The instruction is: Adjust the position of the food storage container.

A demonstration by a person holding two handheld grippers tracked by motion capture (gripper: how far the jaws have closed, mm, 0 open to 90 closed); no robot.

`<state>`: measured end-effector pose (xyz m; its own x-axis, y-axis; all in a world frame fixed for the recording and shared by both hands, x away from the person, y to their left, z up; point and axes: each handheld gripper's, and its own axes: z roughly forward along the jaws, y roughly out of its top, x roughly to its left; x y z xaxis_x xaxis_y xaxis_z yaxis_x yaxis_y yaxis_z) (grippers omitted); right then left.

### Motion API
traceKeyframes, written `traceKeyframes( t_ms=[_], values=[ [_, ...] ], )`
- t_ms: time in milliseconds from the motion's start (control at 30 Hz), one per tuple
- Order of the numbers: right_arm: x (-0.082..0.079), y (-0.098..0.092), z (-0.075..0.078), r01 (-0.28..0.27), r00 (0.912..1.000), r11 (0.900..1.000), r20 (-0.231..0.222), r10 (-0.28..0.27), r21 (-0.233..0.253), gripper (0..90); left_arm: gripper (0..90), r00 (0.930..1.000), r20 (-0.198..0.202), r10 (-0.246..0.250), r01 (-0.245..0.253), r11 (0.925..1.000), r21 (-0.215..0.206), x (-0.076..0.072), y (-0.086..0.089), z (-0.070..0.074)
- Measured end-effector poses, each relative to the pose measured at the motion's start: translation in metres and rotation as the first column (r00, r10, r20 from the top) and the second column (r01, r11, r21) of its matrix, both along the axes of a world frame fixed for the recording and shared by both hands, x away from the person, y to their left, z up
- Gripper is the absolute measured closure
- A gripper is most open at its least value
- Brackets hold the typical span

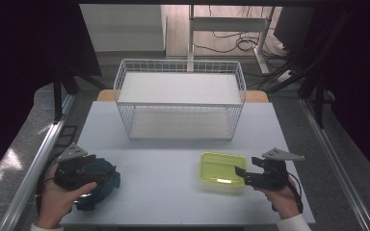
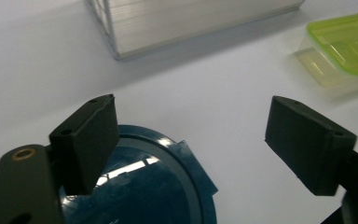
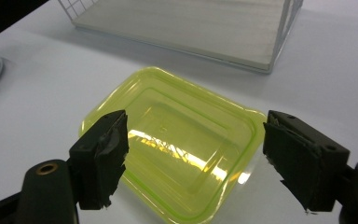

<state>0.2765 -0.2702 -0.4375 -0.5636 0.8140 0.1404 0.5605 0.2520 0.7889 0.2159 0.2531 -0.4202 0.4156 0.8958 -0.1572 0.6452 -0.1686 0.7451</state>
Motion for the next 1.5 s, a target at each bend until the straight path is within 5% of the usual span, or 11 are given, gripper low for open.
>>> traceKeyframes(
  t_ms=[367,667,800,1033,1267,1500],
  values=[
    [0.005,0.004,0.001,-0.02,0.9996,1.0,-0.021,0.02,0.01,21.8,29.2,0.9964,-0.025,0.081,-0.08,0.9956,0.05,-0.014,0.033,0.01],
    [0.006,0.008,0.004,-0.023,0.9997,1.0,0.004,0.023,0.009,21.9,52.2,0.9898,-0.061,0.128,-0.123,0.9885,0.088,-0.016,0.056,0.004],
    [0.005,0.009,0.002,-0.024,0.9997,1.0,0.004,0.024,-0.006,21.8,63.1,0.9767,-0.088,0.196,-0.187,0.9775,0.097,-0.014,0.076,-0.006],
    [0.004,0.008,0.001,-0.017,0.9999,1.0,-0.001,0.017,-0.009,21.5,84.5,0.9587,-0.182,0.218,-0.206,0.9749,0.084,-0.011,0.099,-0.021],
    [0.005,0.009,-0.001,-0.02,0.9998,0.999,-0.006,0.02,-0.028,21.4,89.5,0.9333,-0.246,0.262,-0.234,0.9626,0.136,-0.009,0.11,-0.034],
    [0.006,0.01,-0.003,-0.021,0.9997,0.999,-0.007,0.021,-0.041,21.3,89.9,0.9138,-0.315,0.256,-0.218,0.964,0.151,-0.007,0.112,-0.049]
  ],
)
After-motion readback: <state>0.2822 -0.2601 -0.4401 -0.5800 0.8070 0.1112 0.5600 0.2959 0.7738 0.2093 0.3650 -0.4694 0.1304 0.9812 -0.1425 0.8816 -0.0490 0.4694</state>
